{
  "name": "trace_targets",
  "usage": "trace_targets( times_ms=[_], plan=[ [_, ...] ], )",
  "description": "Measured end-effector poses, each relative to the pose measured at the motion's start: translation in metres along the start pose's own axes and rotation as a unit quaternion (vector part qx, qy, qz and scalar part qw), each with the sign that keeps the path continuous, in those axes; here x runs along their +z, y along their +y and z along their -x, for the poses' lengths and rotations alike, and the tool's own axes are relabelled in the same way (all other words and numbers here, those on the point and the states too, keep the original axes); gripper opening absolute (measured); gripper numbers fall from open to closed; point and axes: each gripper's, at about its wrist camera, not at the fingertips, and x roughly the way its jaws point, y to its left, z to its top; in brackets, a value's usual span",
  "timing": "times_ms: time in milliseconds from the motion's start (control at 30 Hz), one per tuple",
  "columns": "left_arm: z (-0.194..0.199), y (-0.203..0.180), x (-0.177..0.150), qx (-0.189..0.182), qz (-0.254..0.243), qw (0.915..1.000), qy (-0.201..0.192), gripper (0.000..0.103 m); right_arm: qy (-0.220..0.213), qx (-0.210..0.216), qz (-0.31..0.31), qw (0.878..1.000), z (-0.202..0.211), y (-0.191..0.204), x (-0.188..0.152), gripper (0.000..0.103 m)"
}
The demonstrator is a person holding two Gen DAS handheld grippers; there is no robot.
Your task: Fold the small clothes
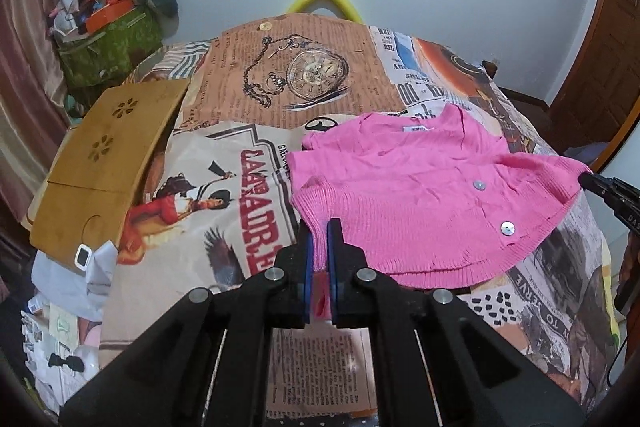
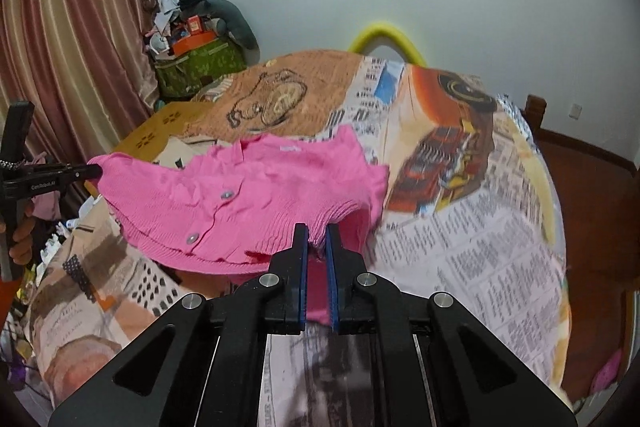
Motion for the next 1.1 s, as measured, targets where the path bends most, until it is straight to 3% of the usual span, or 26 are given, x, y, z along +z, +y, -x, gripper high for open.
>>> trace_targets(
  times_ms=[200,367,667,867,1100],
  plan=[
    [-0.016,0.006,0.033,-0.016,0.027,0.9995,0.002,0.005,-0.014,-0.009,0.022,1.000,-0.011,-0.002,0.026,0.007],
    [-0.063,0.023,0.069,-0.004,0.071,0.9969,0.033,0.005,-0.023,-0.024,0.025,0.999,-0.039,-0.011,0.061,0.007],
    [-0.151,0.038,0.111,0.016,0.096,0.9927,0.071,0.005,0.017,-0.065,0.013,0.998,-0.118,-0.039,0.098,0.007],
    [-0.195,0.044,0.110,0.059,0.090,0.9896,0.095,0.006,0.061,-0.097,0.010,0.993,-0.164,-0.052,0.088,0.007],
    [-0.179,0.045,0.094,0.044,0.083,0.9913,0.093,0.014,0.061,-0.090,-0.013,0.994,-0.148,-0.061,0.075,0.012]
  ],
)
